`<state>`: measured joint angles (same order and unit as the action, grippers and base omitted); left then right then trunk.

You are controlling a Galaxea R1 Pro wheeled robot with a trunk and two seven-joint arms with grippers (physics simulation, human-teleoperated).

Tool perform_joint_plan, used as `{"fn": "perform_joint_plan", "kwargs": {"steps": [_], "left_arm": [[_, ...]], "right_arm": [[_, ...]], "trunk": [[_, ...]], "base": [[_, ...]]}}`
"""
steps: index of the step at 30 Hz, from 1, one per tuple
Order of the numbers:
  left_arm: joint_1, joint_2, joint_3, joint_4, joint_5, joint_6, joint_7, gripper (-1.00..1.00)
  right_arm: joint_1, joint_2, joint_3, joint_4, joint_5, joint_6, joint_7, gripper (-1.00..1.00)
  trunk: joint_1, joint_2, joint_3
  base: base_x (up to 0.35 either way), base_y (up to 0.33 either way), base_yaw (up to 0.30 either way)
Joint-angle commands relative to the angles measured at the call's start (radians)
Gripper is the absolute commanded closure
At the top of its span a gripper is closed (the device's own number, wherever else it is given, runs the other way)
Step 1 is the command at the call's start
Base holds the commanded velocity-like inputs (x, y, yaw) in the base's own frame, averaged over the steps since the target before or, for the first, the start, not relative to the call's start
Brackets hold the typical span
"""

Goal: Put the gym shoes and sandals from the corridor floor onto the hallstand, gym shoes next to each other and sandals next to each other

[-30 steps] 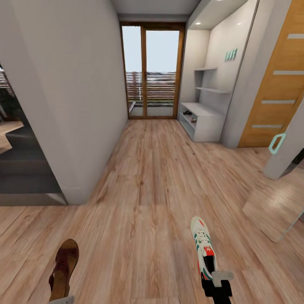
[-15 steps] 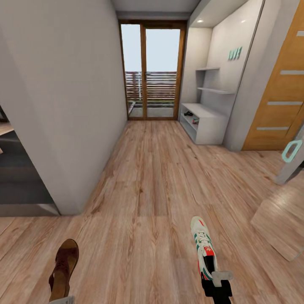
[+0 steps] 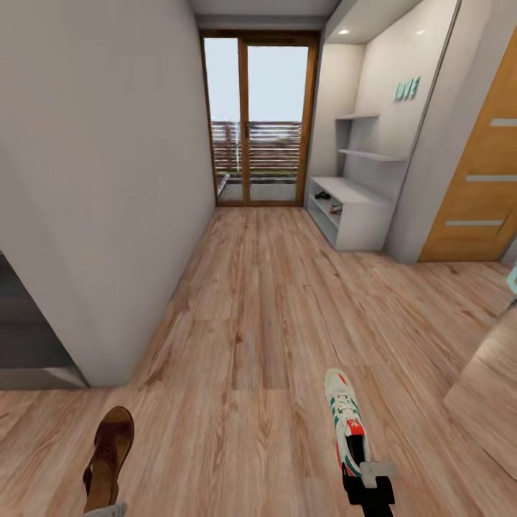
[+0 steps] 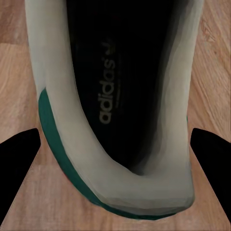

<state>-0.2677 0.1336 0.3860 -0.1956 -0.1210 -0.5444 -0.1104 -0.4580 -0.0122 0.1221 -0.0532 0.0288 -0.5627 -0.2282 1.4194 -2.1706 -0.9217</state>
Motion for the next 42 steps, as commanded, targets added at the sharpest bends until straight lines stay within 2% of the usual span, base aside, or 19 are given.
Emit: {"fn": "perform_joint_plan", "kwargs": {"steps": [1, 42], "left_arm": [[-0.001, 0.000, 0.010, 0.001, -0.014, -0.003, -0.003, 1.00], [-0.001, 0.000, 0.010, 0.001, -0.012, -0.003, -0.003, 1.00]], "right_arm": [[-0.001, 0.000, 0.008, 0.001, 0.003, 0.000, -0.009, 1.00], [-0.001, 0.000, 0.008, 0.001, 0.003, 0.000, -0.008, 1.00]], "trunk": [[0.000, 0.000, -0.001], [0.000, 0.000, -0.001]], "base": [[0.338, 0.000, 0.000], [0.338, 0.000, 0.000]]}}
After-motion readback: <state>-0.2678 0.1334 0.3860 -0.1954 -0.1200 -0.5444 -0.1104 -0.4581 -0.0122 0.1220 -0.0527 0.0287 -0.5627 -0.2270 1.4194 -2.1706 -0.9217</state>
